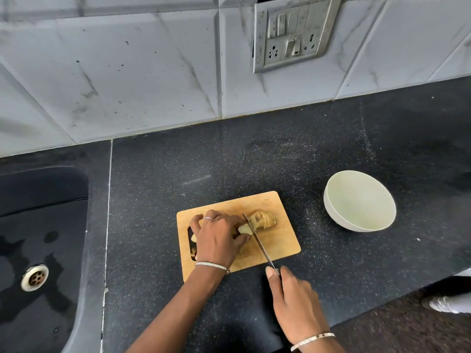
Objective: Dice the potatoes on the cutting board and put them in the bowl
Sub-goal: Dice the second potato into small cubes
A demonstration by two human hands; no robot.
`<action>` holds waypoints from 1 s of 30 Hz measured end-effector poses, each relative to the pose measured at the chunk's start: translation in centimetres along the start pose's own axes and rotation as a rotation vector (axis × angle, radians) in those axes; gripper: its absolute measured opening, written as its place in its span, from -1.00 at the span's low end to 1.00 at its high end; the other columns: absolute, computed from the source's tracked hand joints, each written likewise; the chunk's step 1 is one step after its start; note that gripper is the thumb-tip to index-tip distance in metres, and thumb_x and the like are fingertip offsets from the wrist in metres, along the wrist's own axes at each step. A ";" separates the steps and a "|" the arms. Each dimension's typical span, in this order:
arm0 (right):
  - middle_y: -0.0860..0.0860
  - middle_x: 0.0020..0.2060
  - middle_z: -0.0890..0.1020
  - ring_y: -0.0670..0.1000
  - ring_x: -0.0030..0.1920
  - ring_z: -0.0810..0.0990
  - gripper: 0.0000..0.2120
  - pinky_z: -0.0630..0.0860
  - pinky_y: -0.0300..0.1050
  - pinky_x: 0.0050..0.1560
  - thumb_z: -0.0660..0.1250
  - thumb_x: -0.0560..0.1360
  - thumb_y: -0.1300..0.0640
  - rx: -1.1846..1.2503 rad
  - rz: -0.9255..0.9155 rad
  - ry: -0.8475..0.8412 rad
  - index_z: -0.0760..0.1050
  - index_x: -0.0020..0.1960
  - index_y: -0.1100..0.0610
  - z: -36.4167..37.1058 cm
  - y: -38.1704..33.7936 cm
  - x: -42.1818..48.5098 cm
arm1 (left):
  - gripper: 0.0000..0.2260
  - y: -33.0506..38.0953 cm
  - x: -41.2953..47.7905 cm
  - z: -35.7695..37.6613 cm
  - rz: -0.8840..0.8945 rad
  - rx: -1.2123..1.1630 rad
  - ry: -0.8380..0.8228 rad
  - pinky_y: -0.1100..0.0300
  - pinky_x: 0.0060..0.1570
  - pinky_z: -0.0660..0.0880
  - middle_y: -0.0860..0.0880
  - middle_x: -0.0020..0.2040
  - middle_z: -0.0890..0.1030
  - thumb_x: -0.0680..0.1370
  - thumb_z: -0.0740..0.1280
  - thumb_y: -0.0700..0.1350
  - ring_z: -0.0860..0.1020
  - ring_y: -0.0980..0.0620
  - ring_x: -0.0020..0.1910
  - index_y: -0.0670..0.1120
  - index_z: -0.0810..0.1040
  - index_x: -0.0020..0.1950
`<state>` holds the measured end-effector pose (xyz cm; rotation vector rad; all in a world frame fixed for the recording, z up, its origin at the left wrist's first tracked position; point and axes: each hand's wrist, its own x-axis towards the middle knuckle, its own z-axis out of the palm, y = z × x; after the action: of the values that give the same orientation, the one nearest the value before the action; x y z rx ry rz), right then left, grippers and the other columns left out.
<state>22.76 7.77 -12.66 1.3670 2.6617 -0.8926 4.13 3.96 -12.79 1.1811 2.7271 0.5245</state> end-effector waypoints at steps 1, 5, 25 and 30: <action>-0.03 -0.30 0.54 0.09 -0.20 0.58 -0.57 0.49 0.07 -0.18 -0.18 0.56 -0.30 -0.002 0.004 -0.006 0.25 -0.18 -0.03 0.2 0.0 0.1 | -0.71 0.0 0.1 0.1 -0.005 -0.002 -0.006 -0.03 0.23 0.14 0.23 -0.04 0.63 0.40 0.42 0.22 0.40 0.11 0.17 0.22 0.60 0.08; -0.02 -0.30 0.54 0.09 -0.20 0.58 -0.55 0.49 0.06 -0.20 -0.19 0.56 -0.31 0.014 0.024 -0.029 0.26 -0.18 -0.03 0.4 -0.1 0.2 | -0.74 -0.1 0.2 0.2 -0.019 -0.046 -0.023 0.00 0.24 0.09 0.24 0.01 0.63 0.41 0.43 0.18 0.38 0.14 0.20 0.21 0.63 0.07; -0.04 -0.28 0.48 0.07 -0.06 0.62 -0.62 0.36 -0.07 -0.25 -0.19 0.59 -0.24 -0.115 0.077 -0.052 0.27 -0.08 -0.04 -0.9 -0.7 -1.6 | -0.72 -0.3 0.2 0.0 -0.046 -0.116 -0.016 0.01 0.25 0.00 0.24 -0.02 0.62 0.35 0.45 0.23 0.37 0.14 0.20 0.22 0.63 0.02; -0.07 -0.31 0.47 0.05 -0.19 0.56 -0.62 0.36 -0.08 -0.28 -0.20 0.60 -0.23 -0.092 0.040 -0.027 0.28 -0.09 -0.04 -1.3 -1.5 -1.1 | -0.65 -0.7 -0.2 0.0 -0.051 -0.086 0.030 0.01 0.24 0.06 0.25 -0.01 0.60 0.29 0.48 0.25 0.39 0.13 0.17 0.23 0.62 0.03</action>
<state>22.65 6.89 -10.58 1.3722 2.6104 -0.7690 3.80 3.37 -13.06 1.0894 2.7216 0.6514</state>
